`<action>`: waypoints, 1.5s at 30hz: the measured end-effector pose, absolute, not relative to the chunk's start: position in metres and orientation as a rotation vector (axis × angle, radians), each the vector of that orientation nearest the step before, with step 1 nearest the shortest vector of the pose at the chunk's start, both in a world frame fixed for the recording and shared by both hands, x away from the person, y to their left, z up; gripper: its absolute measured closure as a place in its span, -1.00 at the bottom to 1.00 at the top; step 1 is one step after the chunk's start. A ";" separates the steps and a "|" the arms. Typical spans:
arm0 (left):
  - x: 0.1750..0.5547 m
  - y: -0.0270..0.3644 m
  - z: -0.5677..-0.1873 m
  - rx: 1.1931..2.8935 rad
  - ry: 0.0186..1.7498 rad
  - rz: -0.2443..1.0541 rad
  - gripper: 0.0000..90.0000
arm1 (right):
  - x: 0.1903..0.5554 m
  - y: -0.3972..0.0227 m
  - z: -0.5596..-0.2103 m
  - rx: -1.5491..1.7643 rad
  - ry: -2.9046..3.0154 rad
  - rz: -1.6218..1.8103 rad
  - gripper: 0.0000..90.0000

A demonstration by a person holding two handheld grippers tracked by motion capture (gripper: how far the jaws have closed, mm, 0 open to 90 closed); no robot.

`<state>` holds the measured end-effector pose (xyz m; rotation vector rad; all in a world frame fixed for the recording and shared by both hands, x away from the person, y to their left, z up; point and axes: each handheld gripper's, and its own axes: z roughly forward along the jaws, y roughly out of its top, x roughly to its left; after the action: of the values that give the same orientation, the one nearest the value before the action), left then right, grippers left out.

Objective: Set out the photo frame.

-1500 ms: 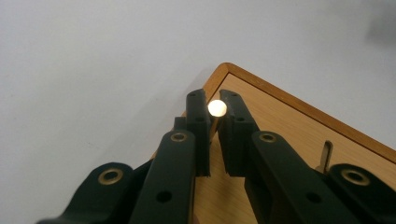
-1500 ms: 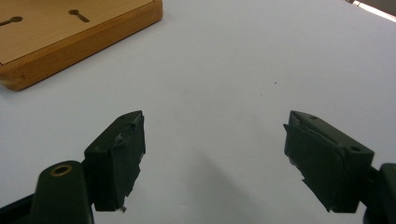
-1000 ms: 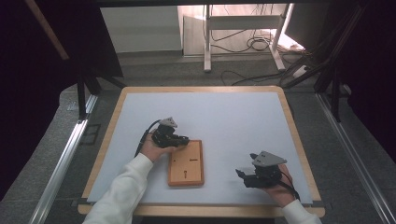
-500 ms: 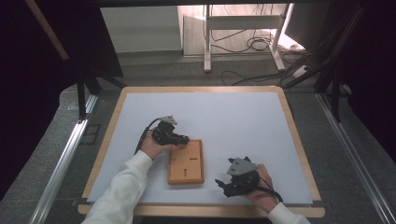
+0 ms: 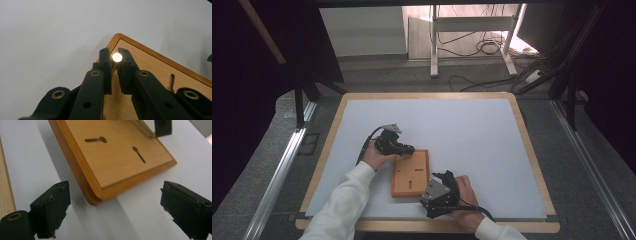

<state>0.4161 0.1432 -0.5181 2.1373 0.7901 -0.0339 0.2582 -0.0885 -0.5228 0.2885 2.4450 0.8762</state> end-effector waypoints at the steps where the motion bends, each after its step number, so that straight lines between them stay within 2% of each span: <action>1: 0.416 0.143 -0.518 2.138 0.790 -0.034 0.84 | 0.258 -0.089 -0.523 0.289 2.445 0.876 -0.79; 11: 0.416 0.143 -0.518 2.135 0.793 -0.040 0.83 | 0.258 -0.071 -0.527 0.229 2.393 0.847 -0.75; 30: 0.418 0.144 -0.518 2.130 0.806 -0.052 0.84 | 0.256 -0.069 -0.531 0.213 2.340 0.811 -0.67; 38: 0.417 0.143 -0.518 2.121 0.825 -0.033 0.87 | 0.255 -0.069 -0.527 0.154 2.323 0.809 -0.34; 45: 0.416 0.142 -0.518 2.117 0.837 0.002 0.88 | 0.255 -0.072 -0.521 0.131 2.283 0.822 -0.13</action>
<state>0.4162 0.1422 -0.5181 2.1172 0.8372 0.0021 0.2552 -0.0717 -0.5208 0.1311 2.2831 0.8222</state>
